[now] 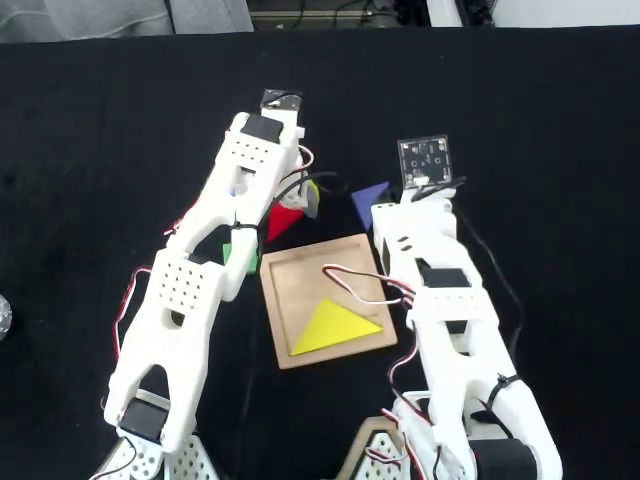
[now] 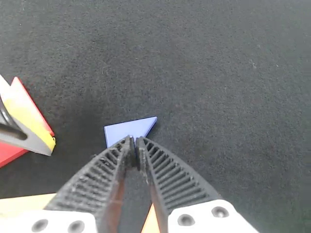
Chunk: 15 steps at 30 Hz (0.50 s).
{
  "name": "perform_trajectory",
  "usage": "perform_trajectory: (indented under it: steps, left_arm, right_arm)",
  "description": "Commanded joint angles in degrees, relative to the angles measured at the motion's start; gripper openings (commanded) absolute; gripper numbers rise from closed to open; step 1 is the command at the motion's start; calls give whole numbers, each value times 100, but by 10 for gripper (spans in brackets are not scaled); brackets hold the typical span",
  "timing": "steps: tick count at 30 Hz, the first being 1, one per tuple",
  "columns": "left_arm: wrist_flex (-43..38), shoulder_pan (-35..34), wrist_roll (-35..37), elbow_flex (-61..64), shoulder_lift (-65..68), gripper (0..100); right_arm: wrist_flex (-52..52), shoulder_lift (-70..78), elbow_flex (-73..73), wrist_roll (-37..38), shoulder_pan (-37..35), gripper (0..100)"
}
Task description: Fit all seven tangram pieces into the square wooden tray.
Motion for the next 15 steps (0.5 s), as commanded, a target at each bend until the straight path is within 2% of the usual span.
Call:
perform_trajectory:
  steps: [1,9,13,15]
  left_arm:
    - [-62,-31,-26,-40,-97,275]
    - [-26,-31,70,-66,-97,291]
    - [114,-13,695,-84,-105,414]
    - [123,-13,782,-92,-114,423]
  right_arm:
    - [-123,-207,-57,53,62,15]
    - [-123,-207,-57,53,62,15]
    - [-123,-207,-57,53,62,15]
    - [-123,-207,-57,53,62,15]
